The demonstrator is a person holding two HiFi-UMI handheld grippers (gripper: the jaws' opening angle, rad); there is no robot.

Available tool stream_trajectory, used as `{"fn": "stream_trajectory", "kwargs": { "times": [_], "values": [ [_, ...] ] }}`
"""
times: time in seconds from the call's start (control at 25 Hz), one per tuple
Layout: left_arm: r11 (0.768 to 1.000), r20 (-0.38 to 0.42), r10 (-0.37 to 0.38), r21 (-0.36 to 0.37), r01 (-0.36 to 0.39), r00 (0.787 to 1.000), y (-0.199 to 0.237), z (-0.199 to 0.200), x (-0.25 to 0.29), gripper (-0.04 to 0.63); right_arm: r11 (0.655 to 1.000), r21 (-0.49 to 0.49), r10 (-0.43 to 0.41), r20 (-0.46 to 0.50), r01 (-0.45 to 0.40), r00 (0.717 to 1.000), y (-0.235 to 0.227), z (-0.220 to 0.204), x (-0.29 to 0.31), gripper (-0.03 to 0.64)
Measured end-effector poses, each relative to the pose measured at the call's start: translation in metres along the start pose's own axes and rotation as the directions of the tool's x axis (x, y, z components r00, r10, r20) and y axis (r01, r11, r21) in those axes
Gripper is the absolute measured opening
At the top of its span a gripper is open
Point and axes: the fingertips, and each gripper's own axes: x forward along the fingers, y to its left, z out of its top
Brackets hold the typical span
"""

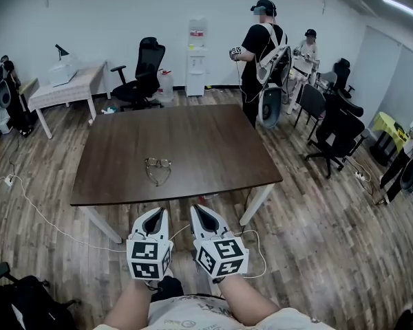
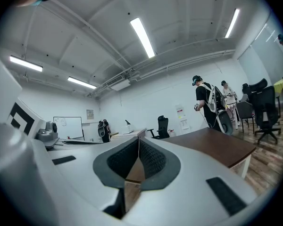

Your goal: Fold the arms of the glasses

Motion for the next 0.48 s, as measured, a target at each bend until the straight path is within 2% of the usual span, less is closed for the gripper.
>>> {"fn": "stream_trajectory", "kwargs": {
  "times": [0.48],
  "values": [
    [1.0,-0.011,-0.024,0.013,0.024,1.0,0.083,0.037,0.101,0.014,1.0,-0.009,-0.014,-0.003,0.014,1.0,-0.023,0.024,0.126,0.016]
  ]
}}
